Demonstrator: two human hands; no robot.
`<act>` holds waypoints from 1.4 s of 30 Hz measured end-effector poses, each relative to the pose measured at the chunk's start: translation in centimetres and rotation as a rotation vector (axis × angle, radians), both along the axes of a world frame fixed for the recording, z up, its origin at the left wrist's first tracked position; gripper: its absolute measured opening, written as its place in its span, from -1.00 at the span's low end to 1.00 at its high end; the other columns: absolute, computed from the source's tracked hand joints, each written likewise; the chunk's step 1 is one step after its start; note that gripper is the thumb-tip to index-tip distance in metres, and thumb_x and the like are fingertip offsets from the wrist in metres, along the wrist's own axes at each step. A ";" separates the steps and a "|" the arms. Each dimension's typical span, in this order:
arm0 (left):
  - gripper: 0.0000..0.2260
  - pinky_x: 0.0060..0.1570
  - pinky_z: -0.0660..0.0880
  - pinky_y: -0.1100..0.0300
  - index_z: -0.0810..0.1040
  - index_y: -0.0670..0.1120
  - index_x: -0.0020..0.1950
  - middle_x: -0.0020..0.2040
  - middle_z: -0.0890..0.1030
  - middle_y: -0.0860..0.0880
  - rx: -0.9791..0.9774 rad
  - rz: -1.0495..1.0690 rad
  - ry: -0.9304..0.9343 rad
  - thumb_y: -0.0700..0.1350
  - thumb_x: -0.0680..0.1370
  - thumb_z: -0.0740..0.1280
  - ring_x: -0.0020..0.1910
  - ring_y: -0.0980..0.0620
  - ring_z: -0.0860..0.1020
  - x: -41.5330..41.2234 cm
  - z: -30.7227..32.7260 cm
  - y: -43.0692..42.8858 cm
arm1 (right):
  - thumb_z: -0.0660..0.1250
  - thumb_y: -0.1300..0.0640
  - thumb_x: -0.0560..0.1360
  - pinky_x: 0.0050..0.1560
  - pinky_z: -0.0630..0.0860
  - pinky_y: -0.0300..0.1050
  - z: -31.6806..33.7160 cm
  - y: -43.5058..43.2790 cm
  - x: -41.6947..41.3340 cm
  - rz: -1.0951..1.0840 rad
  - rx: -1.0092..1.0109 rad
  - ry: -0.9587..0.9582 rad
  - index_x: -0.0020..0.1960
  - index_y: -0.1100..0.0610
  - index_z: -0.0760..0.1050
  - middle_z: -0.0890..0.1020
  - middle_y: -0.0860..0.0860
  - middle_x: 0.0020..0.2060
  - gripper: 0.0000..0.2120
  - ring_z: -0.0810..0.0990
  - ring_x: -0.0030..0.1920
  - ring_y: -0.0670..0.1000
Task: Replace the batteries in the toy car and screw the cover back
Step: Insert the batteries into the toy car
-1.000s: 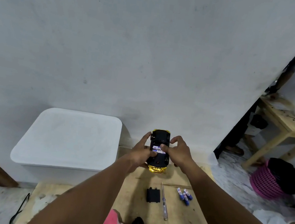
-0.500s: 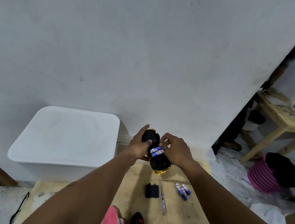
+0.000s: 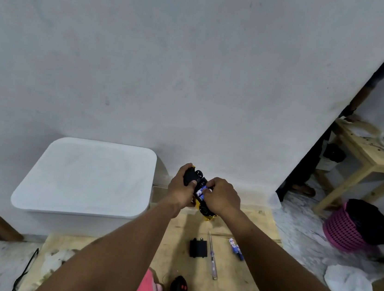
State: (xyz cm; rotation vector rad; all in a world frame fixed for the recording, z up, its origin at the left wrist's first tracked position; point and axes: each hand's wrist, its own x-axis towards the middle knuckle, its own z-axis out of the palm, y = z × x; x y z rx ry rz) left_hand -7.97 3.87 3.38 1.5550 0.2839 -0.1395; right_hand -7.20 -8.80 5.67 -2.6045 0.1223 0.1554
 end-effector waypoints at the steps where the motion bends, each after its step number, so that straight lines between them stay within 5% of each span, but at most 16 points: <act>1: -0.57 -0.19 0.66 -0.08 0.36 0.17 0.40 0.25 0.47 -0.03 -0.005 0.011 0.001 -0.26 0.62 0.20 -0.01 -0.13 0.59 0.0 0.0 0.0 | 0.27 0.08 0.53 -0.08 0.40 -0.14 0.0 0.2 0.1 0.000 -0.001 -0.001 0.13 -0.01 0.55 0.60 -0.02 0.11 -0.81 0.58 0.07 0.08; 7: -0.55 -0.23 0.66 -0.06 0.39 0.15 0.38 0.20 0.46 0.02 -0.028 0.071 -0.019 -0.31 0.62 0.16 -0.08 -0.04 0.59 0.0 0.1 0.5 | 0.22 0.03 0.59 -0.03 0.40 -0.11 0.2 0.8 0.4 0.073 -0.006 0.018 0.19 0.02 0.49 0.52 0.01 0.17 -0.78 0.56 0.13 0.10; 11: -0.55 -0.15 0.64 -0.20 0.40 0.18 0.36 0.20 0.48 0.02 -0.049 0.090 -0.028 -0.30 0.61 0.16 -0.01 -0.05 0.58 -0.2 -0.4 0.4 | 0.23 0.07 0.56 -0.11 0.43 -0.11 -0.1 1.2 -0.2 0.071 0.059 0.047 0.14 0.08 0.49 0.46 -0.01 0.01 -0.81 0.56 -0.02 0.10; 16: -0.55 -0.18 0.66 -0.13 0.41 0.21 0.34 0.22 0.49 0.00 -0.028 0.052 -0.031 -0.29 0.61 0.18 -0.03 -0.10 0.59 0.1 0.0 0.4 | 0.23 0.12 0.55 -0.06 0.41 -0.09 -0.7 0.3 -0.4 0.107 0.074 -0.036 0.13 0.02 0.45 0.50 0.03 0.13 -0.84 0.55 0.04 0.11; 21: -0.63 -0.26 0.66 -0.09 0.39 0.20 0.22 0.22 0.51 -0.04 -0.024 -0.026 0.011 -0.27 0.61 0.23 0.04 -0.16 0.62 -0.2 -0.4 0.9 | 0.49 -0.07 0.36 -0.17 0.55 -0.11 -0.5 -1.4 -0.2 0.164 0.156 0.059 0.09 -0.09 0.34 0.64 -0.07 -0.12 -0.57 0.63 -0.12 -0.01; 24: -0.67 -0.24 0.66 -0.09 0.32 0.17 0.23 0.08 0.55 -0.12 0.036 -0.092 0.037 -0.21 0.60 0.28 -0.04 -0.15 0.64 -0.1 -0.2 1.1 | 0.56 -0.10 0.30 -0.16 0.57 -0.07 -0.6 -1.8 0.2 0.123 0.249 0.167 0.10 -0.02 0.37 0.64 0.01 -0.06 -0.49 0.65 -0.09 0.03; 28: -0.61 -0.16 0.66 -0.11 0.27 0.19 0.30 0.09 0.54 -0.16 0.054 -0.115 0.045 -0.20 0.61 0.28 -0.05 -0.15 0.63 -0.1 0.2 0.9 | 0.55 -0.03 0.36 -0.48 0.36 -0.22 -0.5 -2.0 0.6 0.077 0.383 0.243 0.02 0.03 0.38 0.62 0.05 -0.16 -0.59 0.56 -0.28 0.02; 36: -0.41 -0.09 0.62 0.02 0.34 0.25 0.40 0.14 0.60 -0.15 0.025 -0.241 0.125 -0.29 0.53 0.35 0.07 -0.10 0.62 -0.4 0.7 0.4 | 0.30 0.11 0.58 -0.48 0.25 -0.22 -0.9 -2.6 1.4 -0.163 0.578 0.161 -0.01 0.04 0.34 0.53 0.10 -0.15 -0.87 0.40 -0.36 0.01; 42: -0.43 -0.03 0.61 0.02 0.45 0.16 0.36 0.18 0.59 -0.13 0.066 -0.290 0.146 -0.40 0.50 0.26 0.11 -0.12 0.60 -0.2 0.6 0.7 | 0.41 0.00 0.47 -0.15 0.38 -0.12 -0.7 -3.4 0.1 0.101 -0.026 -0.165 0.03 -0.05 0.40 0.53 -0.03 0.07 -0.78 0.56 -0.08 0.06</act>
